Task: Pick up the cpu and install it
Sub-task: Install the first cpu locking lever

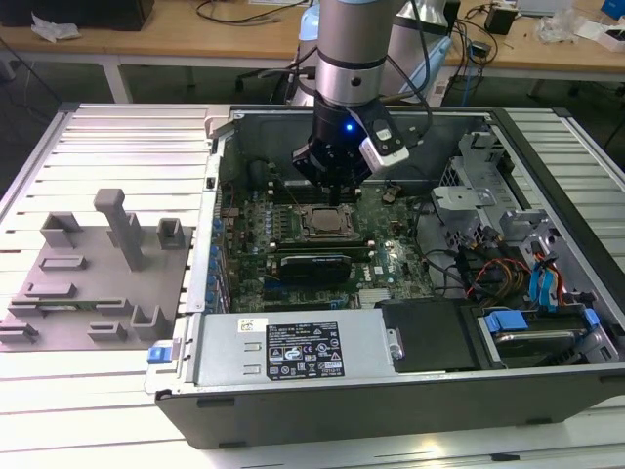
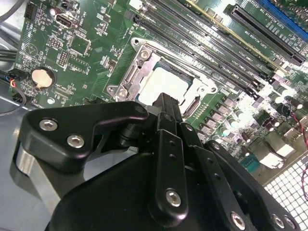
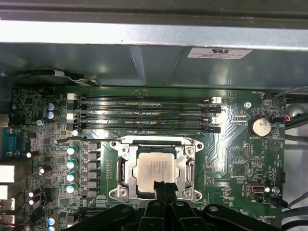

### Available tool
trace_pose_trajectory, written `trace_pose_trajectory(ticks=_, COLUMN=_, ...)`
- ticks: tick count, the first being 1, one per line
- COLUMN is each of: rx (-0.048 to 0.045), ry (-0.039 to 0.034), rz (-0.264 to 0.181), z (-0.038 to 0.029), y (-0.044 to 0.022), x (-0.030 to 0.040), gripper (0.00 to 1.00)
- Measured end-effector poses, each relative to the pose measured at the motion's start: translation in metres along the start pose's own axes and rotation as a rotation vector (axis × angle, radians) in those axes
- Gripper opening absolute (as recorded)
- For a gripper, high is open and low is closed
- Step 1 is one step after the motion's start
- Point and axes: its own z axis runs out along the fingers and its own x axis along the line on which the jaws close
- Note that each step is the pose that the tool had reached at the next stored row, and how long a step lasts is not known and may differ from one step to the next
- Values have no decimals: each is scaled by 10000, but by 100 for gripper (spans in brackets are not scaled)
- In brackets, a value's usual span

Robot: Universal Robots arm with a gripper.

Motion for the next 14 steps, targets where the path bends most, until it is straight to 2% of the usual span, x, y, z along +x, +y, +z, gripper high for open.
trace_pose_trajectory(ticks=14, rx=-9, ry=1, rz=1, z=-7, y=0, x=11, gripper=11)
